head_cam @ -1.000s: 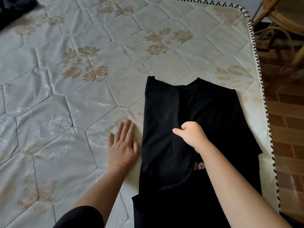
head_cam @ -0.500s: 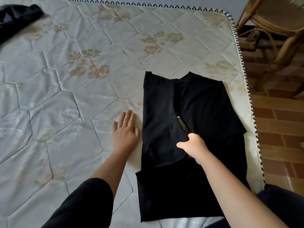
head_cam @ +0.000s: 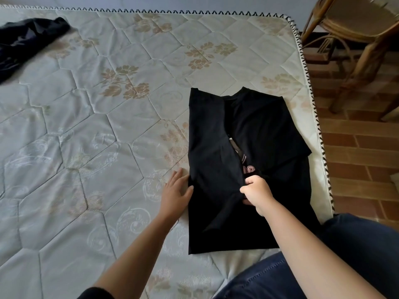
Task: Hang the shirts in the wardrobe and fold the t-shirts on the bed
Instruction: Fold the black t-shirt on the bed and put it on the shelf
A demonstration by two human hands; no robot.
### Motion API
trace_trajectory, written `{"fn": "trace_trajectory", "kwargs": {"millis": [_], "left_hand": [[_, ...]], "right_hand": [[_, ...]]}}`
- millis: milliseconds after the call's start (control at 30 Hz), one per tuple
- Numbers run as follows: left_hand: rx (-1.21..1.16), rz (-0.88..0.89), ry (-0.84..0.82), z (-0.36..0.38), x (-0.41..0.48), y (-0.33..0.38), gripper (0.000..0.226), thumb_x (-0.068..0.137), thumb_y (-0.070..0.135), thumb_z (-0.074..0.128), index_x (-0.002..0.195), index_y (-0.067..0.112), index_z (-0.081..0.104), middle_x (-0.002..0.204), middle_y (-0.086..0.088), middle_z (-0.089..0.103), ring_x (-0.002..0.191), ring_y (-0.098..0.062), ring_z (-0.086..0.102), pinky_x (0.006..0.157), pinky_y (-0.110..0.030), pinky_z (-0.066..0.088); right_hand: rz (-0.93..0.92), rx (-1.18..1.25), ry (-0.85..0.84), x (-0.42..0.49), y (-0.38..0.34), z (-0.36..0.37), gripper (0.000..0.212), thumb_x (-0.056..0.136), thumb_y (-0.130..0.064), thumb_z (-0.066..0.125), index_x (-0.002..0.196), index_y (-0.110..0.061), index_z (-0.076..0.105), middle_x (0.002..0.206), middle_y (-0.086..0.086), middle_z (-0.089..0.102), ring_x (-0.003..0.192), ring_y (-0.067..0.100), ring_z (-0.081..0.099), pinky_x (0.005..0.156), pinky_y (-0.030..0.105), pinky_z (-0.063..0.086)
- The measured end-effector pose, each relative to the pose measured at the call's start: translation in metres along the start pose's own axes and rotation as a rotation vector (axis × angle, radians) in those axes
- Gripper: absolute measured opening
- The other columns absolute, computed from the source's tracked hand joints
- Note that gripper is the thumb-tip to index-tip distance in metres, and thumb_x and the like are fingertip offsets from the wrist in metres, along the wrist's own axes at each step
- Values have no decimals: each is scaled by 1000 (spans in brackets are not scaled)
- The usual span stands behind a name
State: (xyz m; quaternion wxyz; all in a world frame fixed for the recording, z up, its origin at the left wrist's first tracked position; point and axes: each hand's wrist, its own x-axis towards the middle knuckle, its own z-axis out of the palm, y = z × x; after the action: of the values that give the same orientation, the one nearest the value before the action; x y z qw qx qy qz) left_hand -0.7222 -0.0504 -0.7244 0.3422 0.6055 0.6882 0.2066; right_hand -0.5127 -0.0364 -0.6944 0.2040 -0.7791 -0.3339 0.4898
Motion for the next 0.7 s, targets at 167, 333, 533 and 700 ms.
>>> {"fn": "trace_trajectory", "kwargs": {"millis": [167,333,533,700], "left_hand": [[54,28,-52,0,-32,-9,59,89,29,63,142,19,39,154,7,23,145,-11,8,116,-34,7],[235,4,-95,5,-47,-7,71,91,38,57,149,21,19,158,8,9,145,-10,-3,116,-36,-2],[437,5,-124,13,-58,0,75,97,47,36,150,18,-9,159,2,-9,144,-15,-17,114,-43,-9],[589,7,-218,16,-59,9,72,96,55,27,150,25,-11,157,-5,-20,142,-25,-24,113,-55,-5]], "right_hand": [[26,-149,-131,-18,7,10,31,76,-14,68,100,-6,49,98,7,55,85,22,55,60,27,42],[-37,-247,-180,-22,23,0,28,80,-7,65,74,-9,38,73,2,44,61,14,41,50,25,35],[-70,-348,-340,-32,39,-18,30,84,-17,68,68,-13,43,66,-2,45,59,12,45,51,22,42],[-168,-380,-227,-26,48,-19,33,85,-17,64,66,-18,37,63,-5,39,55,10,39,54,22,34]]}}
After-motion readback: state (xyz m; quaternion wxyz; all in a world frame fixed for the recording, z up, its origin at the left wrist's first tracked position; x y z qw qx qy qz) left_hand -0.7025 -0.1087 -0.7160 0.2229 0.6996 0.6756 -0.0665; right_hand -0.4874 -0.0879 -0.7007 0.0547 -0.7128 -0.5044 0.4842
